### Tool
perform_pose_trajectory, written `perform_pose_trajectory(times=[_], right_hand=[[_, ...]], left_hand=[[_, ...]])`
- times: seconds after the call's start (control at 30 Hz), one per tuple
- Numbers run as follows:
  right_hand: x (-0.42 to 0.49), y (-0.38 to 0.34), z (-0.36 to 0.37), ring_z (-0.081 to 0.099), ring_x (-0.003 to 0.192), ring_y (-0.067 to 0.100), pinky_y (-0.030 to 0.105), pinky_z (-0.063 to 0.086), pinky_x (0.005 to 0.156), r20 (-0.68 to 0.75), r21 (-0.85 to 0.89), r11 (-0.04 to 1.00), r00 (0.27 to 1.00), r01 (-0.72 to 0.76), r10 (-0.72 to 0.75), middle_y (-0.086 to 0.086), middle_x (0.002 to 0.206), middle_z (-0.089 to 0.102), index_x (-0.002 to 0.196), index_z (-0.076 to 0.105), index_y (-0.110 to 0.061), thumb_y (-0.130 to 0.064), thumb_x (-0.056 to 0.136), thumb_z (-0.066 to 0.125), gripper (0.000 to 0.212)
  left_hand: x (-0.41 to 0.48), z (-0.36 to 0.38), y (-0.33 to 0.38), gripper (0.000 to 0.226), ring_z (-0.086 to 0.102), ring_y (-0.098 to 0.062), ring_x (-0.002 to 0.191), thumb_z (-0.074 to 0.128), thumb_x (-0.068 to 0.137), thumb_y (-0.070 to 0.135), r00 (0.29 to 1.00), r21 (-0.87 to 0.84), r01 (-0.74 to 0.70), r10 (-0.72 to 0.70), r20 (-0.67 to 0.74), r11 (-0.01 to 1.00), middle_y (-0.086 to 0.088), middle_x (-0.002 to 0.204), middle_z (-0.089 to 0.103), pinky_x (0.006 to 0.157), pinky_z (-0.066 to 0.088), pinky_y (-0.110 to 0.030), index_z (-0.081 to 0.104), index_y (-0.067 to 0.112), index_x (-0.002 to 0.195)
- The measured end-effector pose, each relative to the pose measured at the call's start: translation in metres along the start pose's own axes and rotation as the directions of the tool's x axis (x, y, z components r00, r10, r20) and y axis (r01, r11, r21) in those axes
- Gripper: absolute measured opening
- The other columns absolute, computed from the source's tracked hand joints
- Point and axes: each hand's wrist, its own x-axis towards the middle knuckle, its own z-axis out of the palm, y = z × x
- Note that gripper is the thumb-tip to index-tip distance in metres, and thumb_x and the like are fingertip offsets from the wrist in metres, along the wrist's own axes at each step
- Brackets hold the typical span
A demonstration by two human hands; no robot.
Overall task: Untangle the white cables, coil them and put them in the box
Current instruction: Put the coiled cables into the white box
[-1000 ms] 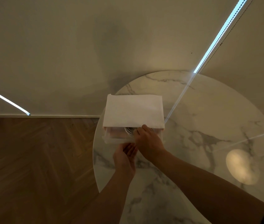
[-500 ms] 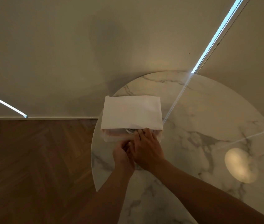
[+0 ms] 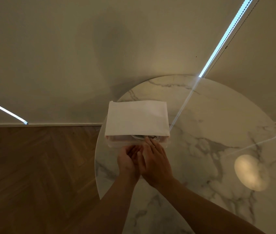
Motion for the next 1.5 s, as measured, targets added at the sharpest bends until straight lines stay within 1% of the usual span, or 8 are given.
perform_pose_trajectory(times=[0.2, 0.33, 0.47, 0.67, 0.8, 0.93, 1.17, 1.5], right_hand=[[-0.009, 0.026, -0.017, 0.055, 0.103, 0.024, 0.038, 0.048, 0.091, -0.308, 0.157, 0.984, 0.942, -0.087, 0.132, 0.006, 0.104, 0.063, 0.101, 0.066, -0.007, -0.004, 0.083, 0.060, 0.020], [-0.003, 0.056, -0.020, 0.048, 0.119, 0.026, 0.038, 0.045, 0.101, -0.114, 0.274, 0.845, 0.857, -0.460, 0.503, 0.008, 0.126, 0.052, 0.127, 0.053, -0.009, -0.008, 0.080, 0.070, 0.051], [0.005, 0.084, -0.011, 0.047, 0.129, 0.027, 0.037, 0.039, 0.107, 0.169, 0.228, 0.808, 0.840, -0.543, 0.516, 0.008, 0.142, 0.050, 0.145, 0.039, -0.010, -0.025, 0.080, 0.075, 0.075], [0.021, 0.090, -0.010, 0.065, 0.096, 0.026, 0.023, 0.040, 0.072, 0.118, 0.288, 0.846, 0.893, -0.449, 0.434, 0.006, 0.106, 0.072, 0.124, 0.062, -0.015, -0.020, 0.069, 0.084, 0.060], [0.028, 0.088, -0.011, 0.066, 0.084, 0.030, 0.027, 0.042, 0.066, 0.065, 0.273, 0.871, 0.911, -0.408, 0.407, 0.007, 0.091, 0.074, 0.116, 0.068, -0.017, -0.022, 0.071, 0.082, 0.047], [0.031, 0.095, -0.001, 0.066, 0.083, 0.035, 0.037, 0.053, 0.071, 0.027, 0.244, 0.868, 0.897, -0.433, 0.440, 0.008, 0.087, 0.074, 0.108, 0.071, -0.016, -0.023, 0.072, 0.081, 0.037], [0.036, 0.095, 0.000, 0.063, 0.087, 0.031, 0.033, 0.048, 0.070, 0.034, 0.236, 0.851, 0.879, -0.469, 0.475, 0.005, 0.088, 0.073, 0.098, 0.072, -0.016, -0.025, 0.072, 0.080, 0.029], [0.008, 0.084, -0.007, 0.062, 0.105, 0.032, 0.035, 0.050, 0.081, 0.136, 0.164, 0.877, 0.891, -0.452, 0.434, 0.009, 0.110, 0.069, 0.126, 0.055, -0.020, -0.031, 0.083, 0.060, 0.045]], left_hand=[[0.016, 0.001, 0.004, 0.023, 0.065, -0.030, 0.081, 0.041, 0.096, 0.010, 1.000, -0.130, 0.018, -0.019, -0.013, 0.991, -0.020, 0.087, 0.063, 0.078, 0.059, -0.035, 0.059, -0.004, 0.092], [0.021, -0.012, 0.010, 0.020, 0.067, -0.026, 0.080, 0.046, 0.093, -0.005, 0.999, 0.129, -0.036, 0.035, 0.012, 0.991, -0.017, 0.085, 0.070, 0.077, 0.060, -0.034, 0.066, -0.005, 0.094], [0.034, -0.050, 0.029, 0.013, 0.067, -0.022, 0.086, 0.068, 0.085, 0.008, 0.904, 0.820, -0.251, 0.428, 0.009, 0.514, 0.000, 0.084, 0.070, 0.077, 0.056, -0.034, 0.070, 0.012, 0.097], [0.045, -0.057, 0.068, 0.063, 0.057, -0.014, 0.094, 0.079, 0.078, 0.014, 0.775, 0.854, -0.443, 0.597, 0.210, 0.274, 0.001, 0.112, 0.059, 0.060, 0.039, -0.007, 0.048, 0.012, 0.133], [0.070, -0.063, 0.079, 0.069, 0.064, -0.024, 0.102, 0.082, 0.071, -0.001, 0.730, 0.813, -0.574, 0.507, 0.458, 0.092, -0.004, 0.112, 0.065, 0.082, 0.051, -0.020, 0.052, 0.010, 0.131], [0.079, -0.065, 0.081, 0.064, 0.065, -0.028, 0.102, 0.085, 0.066, 0.005, 0.783, 0.807, -0.548, 0.476, 0.401, 0.221, -0.007, 0.111, 0.067, 0.090, 0.054, -0.051, 0.057, 0.020, 0.122], [0.079, -0.062, 0.087, 0.045, 0.066, -0.027, 0.099, 0.077, 0.078, 0.002, 0.829, 0.787, -0.512, 0.437, 0.348, 0.344, 0.004, 0.101, 0.069, 0.086, 0.056, -0.049, 0.063, 0.037, 0.102], [0.011, -0.057, 0.040, 0.073, 0.062, -0.026, 0.109, 0.063, 0.076, 0.052, 0.808, 0.849, -0.441, 0.541, 0.235, 0.291, -0.007, 0.124, 0.062, 0.087, 0.052, -0.037, 0.049, 0.014, 0.137]])
